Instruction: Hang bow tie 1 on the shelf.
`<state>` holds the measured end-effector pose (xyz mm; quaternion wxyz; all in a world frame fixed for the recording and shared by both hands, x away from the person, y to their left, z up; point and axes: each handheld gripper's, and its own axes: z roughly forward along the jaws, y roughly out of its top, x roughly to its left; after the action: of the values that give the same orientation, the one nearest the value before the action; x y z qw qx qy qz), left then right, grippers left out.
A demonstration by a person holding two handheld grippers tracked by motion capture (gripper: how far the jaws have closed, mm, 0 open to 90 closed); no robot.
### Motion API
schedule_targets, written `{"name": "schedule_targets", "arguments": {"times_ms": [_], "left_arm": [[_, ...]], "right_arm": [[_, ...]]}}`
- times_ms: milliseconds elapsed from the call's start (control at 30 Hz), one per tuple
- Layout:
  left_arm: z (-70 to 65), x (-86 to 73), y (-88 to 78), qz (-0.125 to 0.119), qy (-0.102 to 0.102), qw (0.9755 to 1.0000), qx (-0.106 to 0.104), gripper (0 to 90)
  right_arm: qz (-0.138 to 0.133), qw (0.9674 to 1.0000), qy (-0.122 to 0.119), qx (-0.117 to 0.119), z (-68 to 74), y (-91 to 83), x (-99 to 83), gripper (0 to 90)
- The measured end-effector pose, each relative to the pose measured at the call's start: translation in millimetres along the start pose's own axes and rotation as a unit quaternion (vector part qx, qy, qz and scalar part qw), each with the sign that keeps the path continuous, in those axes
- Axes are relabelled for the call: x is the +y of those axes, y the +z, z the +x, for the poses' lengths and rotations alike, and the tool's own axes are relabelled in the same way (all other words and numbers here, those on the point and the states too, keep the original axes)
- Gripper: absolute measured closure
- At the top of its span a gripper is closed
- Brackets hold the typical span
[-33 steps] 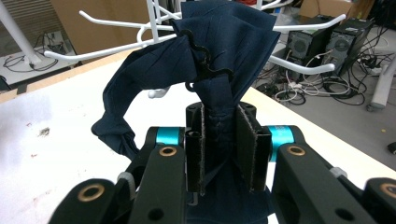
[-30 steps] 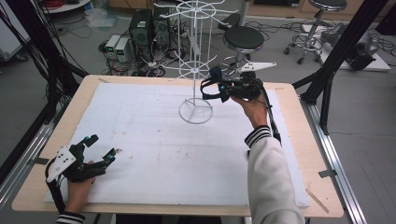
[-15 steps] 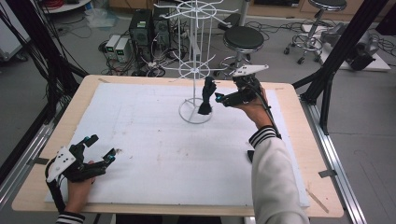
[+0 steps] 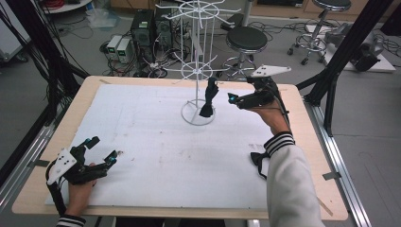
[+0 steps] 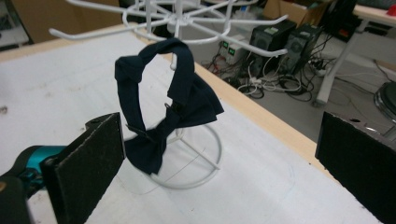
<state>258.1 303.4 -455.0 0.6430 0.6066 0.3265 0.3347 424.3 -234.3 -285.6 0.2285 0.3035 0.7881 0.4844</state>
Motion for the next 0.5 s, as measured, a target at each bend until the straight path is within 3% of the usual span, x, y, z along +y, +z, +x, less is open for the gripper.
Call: {"name": "schedule_targets", "arguments": {"times_ms": [233, 500], "left_arm": [[-0.5, 0.0, 0.0, -0.001, 0.002, 1.0, -0.001, 13.8], [-0.2, 0.0, 0.0, -0.001, 0.0, 1.0, 0.0, 13.8]], "right_arm": [[-0.018, 0.9996, 0.011, -0.019, 1.9, -29.7, -11.4, 0.8], [-0.046, 0.9983, 0.022, -0.03, 10.5, -66.9, -37.0, 0.8]]}}
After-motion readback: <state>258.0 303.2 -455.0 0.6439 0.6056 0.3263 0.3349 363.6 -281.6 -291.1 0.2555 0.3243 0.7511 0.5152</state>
